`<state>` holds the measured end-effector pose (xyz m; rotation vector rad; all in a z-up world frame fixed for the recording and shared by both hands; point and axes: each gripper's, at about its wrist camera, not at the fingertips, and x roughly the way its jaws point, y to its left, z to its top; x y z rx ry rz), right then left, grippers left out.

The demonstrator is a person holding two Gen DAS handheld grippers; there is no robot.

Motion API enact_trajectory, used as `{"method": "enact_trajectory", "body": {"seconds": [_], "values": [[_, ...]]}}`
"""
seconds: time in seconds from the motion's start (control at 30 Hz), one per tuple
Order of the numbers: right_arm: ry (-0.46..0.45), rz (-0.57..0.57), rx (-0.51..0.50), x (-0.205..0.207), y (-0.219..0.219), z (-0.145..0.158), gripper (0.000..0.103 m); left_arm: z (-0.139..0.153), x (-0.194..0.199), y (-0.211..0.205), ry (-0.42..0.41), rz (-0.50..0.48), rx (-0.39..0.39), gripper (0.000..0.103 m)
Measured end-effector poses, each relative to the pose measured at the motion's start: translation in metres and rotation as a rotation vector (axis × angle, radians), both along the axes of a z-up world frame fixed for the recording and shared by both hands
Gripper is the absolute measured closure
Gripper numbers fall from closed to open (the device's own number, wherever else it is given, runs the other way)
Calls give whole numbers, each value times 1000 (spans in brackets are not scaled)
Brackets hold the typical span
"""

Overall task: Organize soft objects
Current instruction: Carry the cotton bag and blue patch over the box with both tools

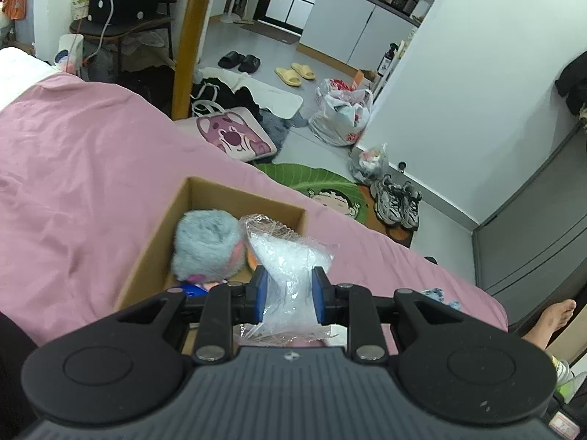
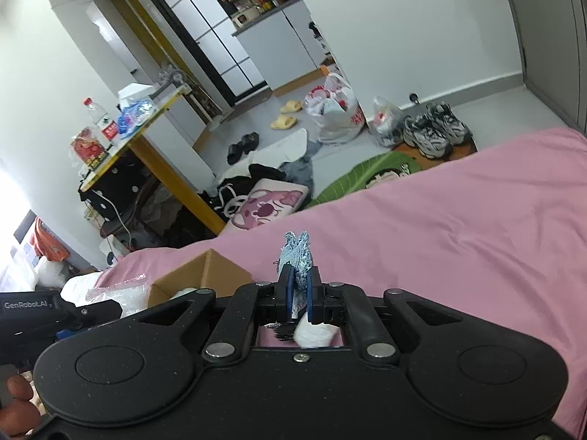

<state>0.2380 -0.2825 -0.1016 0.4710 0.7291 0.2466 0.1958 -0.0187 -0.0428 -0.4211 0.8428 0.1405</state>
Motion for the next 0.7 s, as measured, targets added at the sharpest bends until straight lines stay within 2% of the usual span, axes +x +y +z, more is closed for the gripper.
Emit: {"method": "enact_trajectory", "body": {"seconds": [0.33,0.7], "values": [[-68,39,4,-12,31,23,96,1,-12,38,-6,22,10,79],[-61,49,30,-29,56,21,96,-15,-12,75,41,39,-7,79]]}}
